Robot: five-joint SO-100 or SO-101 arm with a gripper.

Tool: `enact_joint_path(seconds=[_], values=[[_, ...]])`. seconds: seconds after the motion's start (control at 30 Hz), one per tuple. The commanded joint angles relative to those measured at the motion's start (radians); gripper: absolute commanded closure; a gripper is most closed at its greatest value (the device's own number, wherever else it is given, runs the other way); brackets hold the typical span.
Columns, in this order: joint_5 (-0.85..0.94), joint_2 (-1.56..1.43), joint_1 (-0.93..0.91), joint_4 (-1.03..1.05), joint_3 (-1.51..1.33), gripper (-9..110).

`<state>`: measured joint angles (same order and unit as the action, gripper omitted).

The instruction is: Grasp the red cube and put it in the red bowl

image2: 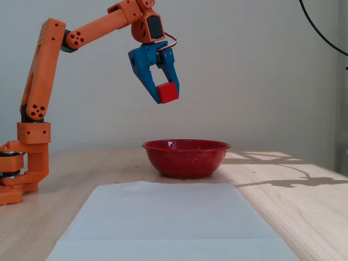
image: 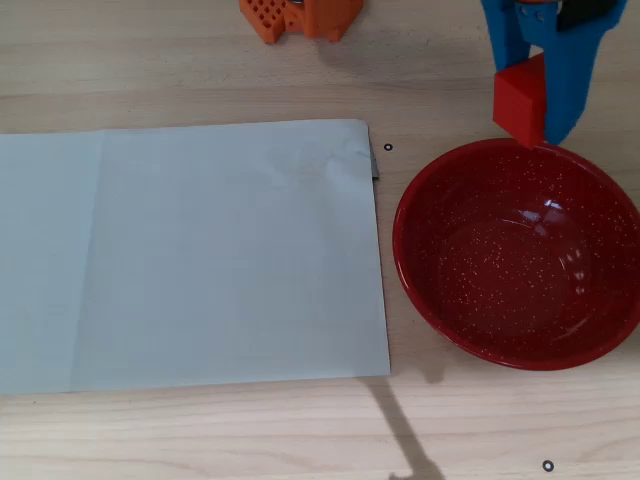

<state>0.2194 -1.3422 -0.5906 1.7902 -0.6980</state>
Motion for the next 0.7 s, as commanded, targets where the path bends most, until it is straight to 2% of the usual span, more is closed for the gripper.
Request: enact_joint_path(seconds=[0.0, 0.07, 0.13, 0.3, 0.4, 0.6, 0.67], values=[[0.031, -0.066, -0.029, 0.002, -0.011, 78], [0.034, -0.066, -0.035, -0.023, -0.061, 68], [0.035, -0.066, -0.037, -0.041, -0.098, 64], [0.025, -0.063, -0.023, -0.063, -0.132, 60], [0.018, -0.071, -0.008, -0.061, -0.098, 68], [-0.02, -0.106, 0.034, -0.014, 0.002, 96], [-0.034, -0.127, 0.057, 0.011, 0.021, 101]])
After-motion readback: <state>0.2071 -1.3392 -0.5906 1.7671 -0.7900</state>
